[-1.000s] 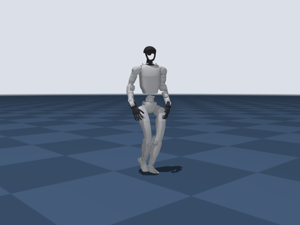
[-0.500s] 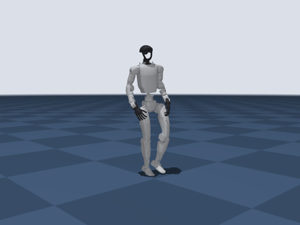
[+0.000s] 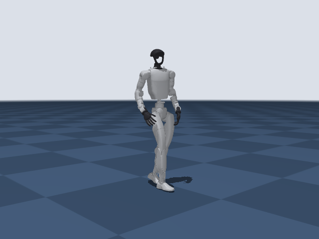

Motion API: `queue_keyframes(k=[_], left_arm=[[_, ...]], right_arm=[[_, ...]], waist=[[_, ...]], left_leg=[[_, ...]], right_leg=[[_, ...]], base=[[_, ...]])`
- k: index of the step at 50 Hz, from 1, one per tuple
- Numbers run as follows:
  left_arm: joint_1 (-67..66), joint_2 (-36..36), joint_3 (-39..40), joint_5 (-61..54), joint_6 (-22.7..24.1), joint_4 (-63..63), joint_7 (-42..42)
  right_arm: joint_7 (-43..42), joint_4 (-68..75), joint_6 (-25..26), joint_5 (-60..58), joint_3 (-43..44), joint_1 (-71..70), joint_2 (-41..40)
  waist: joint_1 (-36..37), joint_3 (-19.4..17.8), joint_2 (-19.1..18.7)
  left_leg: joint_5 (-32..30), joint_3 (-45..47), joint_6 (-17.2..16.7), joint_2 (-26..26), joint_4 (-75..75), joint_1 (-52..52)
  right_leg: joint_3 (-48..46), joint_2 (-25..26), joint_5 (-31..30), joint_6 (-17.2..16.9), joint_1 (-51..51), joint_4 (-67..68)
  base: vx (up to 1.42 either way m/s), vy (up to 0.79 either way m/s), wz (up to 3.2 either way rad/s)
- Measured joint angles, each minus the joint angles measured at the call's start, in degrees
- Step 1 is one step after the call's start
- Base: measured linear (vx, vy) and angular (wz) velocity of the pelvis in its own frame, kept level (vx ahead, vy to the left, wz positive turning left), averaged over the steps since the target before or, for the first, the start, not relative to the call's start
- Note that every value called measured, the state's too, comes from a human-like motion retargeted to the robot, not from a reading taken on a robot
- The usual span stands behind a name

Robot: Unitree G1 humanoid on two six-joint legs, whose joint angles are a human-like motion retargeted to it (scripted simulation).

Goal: Walk run

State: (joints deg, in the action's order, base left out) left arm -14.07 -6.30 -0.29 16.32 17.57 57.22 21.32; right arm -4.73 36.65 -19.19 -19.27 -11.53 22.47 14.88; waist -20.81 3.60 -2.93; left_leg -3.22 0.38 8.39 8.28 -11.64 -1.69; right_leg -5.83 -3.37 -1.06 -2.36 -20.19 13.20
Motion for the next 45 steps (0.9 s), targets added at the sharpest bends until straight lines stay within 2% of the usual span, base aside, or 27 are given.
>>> queue_keyframes(k=[2,3,5,6,7,8,9,10,11,13,15,18,21,25,27,28,30,32,34,35,36,37,39,43,45], left_arm=[[0.1,-0.8,-0.3,-0.3,-1.0,0.6,2.2],[0.4,-1.4,0.0,-0.3,-1.8,0.8,3.4],[0.3,-2.3,-0.3,-0.5,-2.4,0.8,4.9],[-0.2,-2.5,0.1,-0.8,-2.1,0.6,5.3],[-0.3,-2.5,0.5,-0.8,-1.5,0.6,5.4],[0.2,-2.2,0.7,-0.2,-0.4,0.9,5.2],[1.0,-1.7,1.3,1.1,0.0,1.3,4.5],[2.0,-1.0,2.1,2.8,0.1,1.9,3.6],[2.2,0.5,2.5,3.7,-0.3,2.0,1.3],[2.4,2.8,3.1,5.4,0.3,0.9,-3.6],[2.2,3.0,3.0,5.8,2.3,-1.7,-8.3],[2.0,2.7,3.1,4.6,5.7,-4.3,-12.4],[2.4,1.6,1.5,1.5,7.7,-4.1,-12.2],[3.3,0.2,-0.3,0.4,5.4,-2.3,-7.2],[3.5,0.0,-0.6,2.1,3.7,-1.2,-5.2],[3.5,0.2,-0.5,3.1,2.9,-0.7,-4.6],[2.9,1.2,0.6,4.5,1.8,-0.3,-5.6],[2.0,2.9,3.2,3.8,2.0,-0.4,-7.9],[2.1,3.9,5.1,1.2,2.1,-0.7,-6.5],[2.3,4.0,5.5,-0.3,1.5,-0.9,-5.2],[2.5,3.7,5.2,-0.4,0.2,-1.1,-4.2],[2.8,3.2,4.9,-0.3,-0.9,-1.4,-3.2],[3.1,2.2,4.1,0.9,-2.0,-1.8,-1.5],[2.7,1.5,2.7,3.7,-2.9,-2.5,1.2],[2.3,0.7,1.8,3.8,-2.3,-3.1,2.6]], right_arm=[[0.0,0.1,1.7,-1.2,-1.0,-0.4,0.4],[0.9,0.3,3.3,-2.3,-2.1,-1.2,0.6],[4.2,0.4,6.0,-4.8,-3.2,-2.0,0.9],[6.7,0.5,7.1,-5.6,-3.6,-2.6,0.9],[8.5,0.6,8.2,-6.4,-3.6,-3.3,0.7],[9.1,1.0,9.1,-7.0,-2.8,-4.0,0.1],[9.4,1.9,9.1,-7.0,-1.2,-4.7,-0.4],[9.6,3.2,8.5,-6.7,0.6,-5.3,-0.9],[9.3,5.2,8.6,-4.8,0.7,-5.7,-1.5],[9.7,9.3,8.4,-1.5,1.1,-6.3,-2.5],[12.1,12.1,7.6,-0.4,1.0,-6.5,-2.0],[13.7,12.9,7.5,-2.5,-1.4,-6.1,0.1],[12.1,12.2,7.4,-6.2,-3.0,-6.3,2.1],[14.4,12.3,6.5,-9.8,-3.3,-7.6,3.1],[18.3,13.0,6.8,-10.4,-3.0,-8.1,3.1],[20.3,13.6,7.3,-10.6,-2.7,-8.2,2.9],[23.6,14.5,8.9,-11.1,-1.8,-8.2,2.2],[23.4,15.3,10.5,-11.2,-1.1,-7.6,0.5],[18.9,15.6,11.3,-9.8,-0.1,-7.3,-1.3],[15.8,15.6,11.5,-8.5,0.2,-7.0,-2.1],[12.8,14.9,11.0,-7.3,0.0,-6.8,-2.2],[10.0,14.3,10.4,-6.4,-0.1,-6.7,-2.2],[5.9,13.1,8.7,-6.0,-0.2,-6.5,-1.7],[4.0,12.0,5.6,-1.1,1.4,-6.1,-2.6],[4.3,11.1,4.0,3.0,2.1,-6.1,-2.9]], waist=[[-1.4,-0.5,1.1],[-0.8,-0.6,1.9],[-3.8,-1.0,4.2],[-3.0,-0.2,4.6],[-2.2,0.3,4.7],[-1.3,0.1,4.3],[-0.4,-0.1,4.0],[0.5,-0.3,3.8],[0.0,0.1,3.8],[0.2,0.7,4.1],[2.4,1.0,4.8],[7.8,1.1,6.2],[10.3,0.8,5.3],[11.4,0.1,2.8],[10.1,0.4,1.9],[9.5,0.8,2.1],[8.6,1.8,3.0],[9.5,2.8,3.9],[9.8,2.9,2.9],[9.2,2.6,1.5],[9.0,2.1,-0.1],[8.6,1.6,-1.6],[7.9,0.8,-4.4],[8.8,-0.3,-6.6],[6.5,-0.6,-7.3]], left_leg=[[-1.2,-1.3,-0.3,0.3,-0.3,-3.8],[-1.4,-0.6,-0.5,0.6,-1.0,-5.5],[-2.8,-2.5,-0.8,1.7,-6.3,-8.1],[-5.9,-0.1,-1.4,1.2,-10.7,-7.2],[-9.1,1.9,-2.3,0.7,-16.1,-5.5],[-12.6,3.2,-3.7,-0.2,-23.4,-2.3],[-14.1,4.2,-5.4,-2.0,-31.3,1.4],[-14.7,5.2,-7.1,-4.2,-39.3,5.4],[-13.2,7.0,-6.8,-7.0,-42.4,7.3],[-8.8,11.2,-4.1,-10.1,-44.8,10.5],[-5.8,13.0,-3.1,-8.5,-43.2,14.2],[0.3,11.8,-5.8,-3.7,-35.3,19.5],[4.0,16.4,-8.0,-5.4,-21.6,21.6],[8.0,31.3,-8.1,-8.6,-5.2,22.1],[8.7,40.0,-5.5,-7.9,0.1,21.3],[7.8,43.3,-0.9,-6.8,1.5,20.9],[9.1,45.2,6.6,-4.7,3.1,18.9],[12.7,42.4,6.6,-4.8,2.4,17.0],[13.5,37.4,6.6,-6.6,0.1,17.6],[13.3,38.5,6.6,-8.8,-0.6,16.7],[14.0,36.1,6.6,-9.4,-1.3,16.3],[14.6,33.5,6.6,-10.0,-1.9,15.8],[15.2,28.4,6.6,-10.5,-2.1,14.7],[14.3,20.2,6.6,-8.5,0.3,10.9],[13.6,13.0,6.6,-6.7,0.7,9.9]], right_leg=[[10.3,1.3,2.7,-1.7,0.2,-5.6],[15.6,1.3,1.8,-5.3,0.6,-7.0],[15.0,-0.1,-9.0,-8.0,1.7,-5.6],[8.8,-1.6,-5.3,-5.3,1.6,-2.6],[6.4,-1.5,-1.7,-2.8,1.7,0.5],[11.7,2.1,1.3,-1.0,1.9,3.7],[12.5,2.8,2.9,-0.4,2.6,5.0],[11.0,2.2,3.8,-0.6,3.6,5.4],[9.7,1.9,4.2,-0.4,5.1,4.6],[3.6,-0.3,3.6,0.4,8.0,2.2],[0.0,-1.7,1.7,0.4,11.2,-1.3],[-2.5,-2.2,-1.3,-0.4,14.9,-5.6],[-7.7,0.2,-1.2,0.4,18.3,-8.3],[-11.5,5.3,3.1,2.5,22.5,-9.6],[-13.4,7.0,4.7,2.7,24.3,-9.2],[-14.7,6.8,4.9,2.3,25.1,-8.9],[-16.1,6.0,3.2,0.5,27.0,-7.0],[-16.7,5.2,-5.6,-2.9,28.1,-2.5],[-14.9,4.7,-17.0,-6.9,25.4,5.7],[-12.0,5.8,-21.2,-8.5,22.7,11.3],[-7.1,9.1,-23.1,-8.6,19.8,16.9],[-3.4,11.9,-23.5,-8.1,17.2,21.9],[-1.9,13.9,-18.3,-4.2,13.3,28.2],[-3.6,8.5,-9.0,6.8,8.2,30.2],[-4.1,6.4,-4.2,9.0,5.7,26.6]], base=[[0.93,-0.38,0.81],[1.1,-0.51,0.54],[1.06,-0.5,1.07],[0.85,-0.41,0.61],[0.74,-0.35,0.02],[0.74,-0.29,0.41],[0.76,-0.24,0.78],[0.75,-0.2,1.14],[0.72,-0.18,1.31],[0.71,-0.11,1.13],[0.71,-0.05,0.39],[0.59,-0.05,-0.13],[0.56,-0.07,0.51],[0.65,-0.07,0.79],[0.63,-0.05,1.17],[0.79,-0.04,1.04],[1.01,-0.08,0.62],[0.86,-0.12,-0.07],[0.8,0.19,0.58],[0.71,0.23,1.44],[0.6,0.12,1.71],[0.52,0.01,1.92],[0.62,0.12,1.87],[0.45,0.16,1.92],[0.56,0.1,3.2]])
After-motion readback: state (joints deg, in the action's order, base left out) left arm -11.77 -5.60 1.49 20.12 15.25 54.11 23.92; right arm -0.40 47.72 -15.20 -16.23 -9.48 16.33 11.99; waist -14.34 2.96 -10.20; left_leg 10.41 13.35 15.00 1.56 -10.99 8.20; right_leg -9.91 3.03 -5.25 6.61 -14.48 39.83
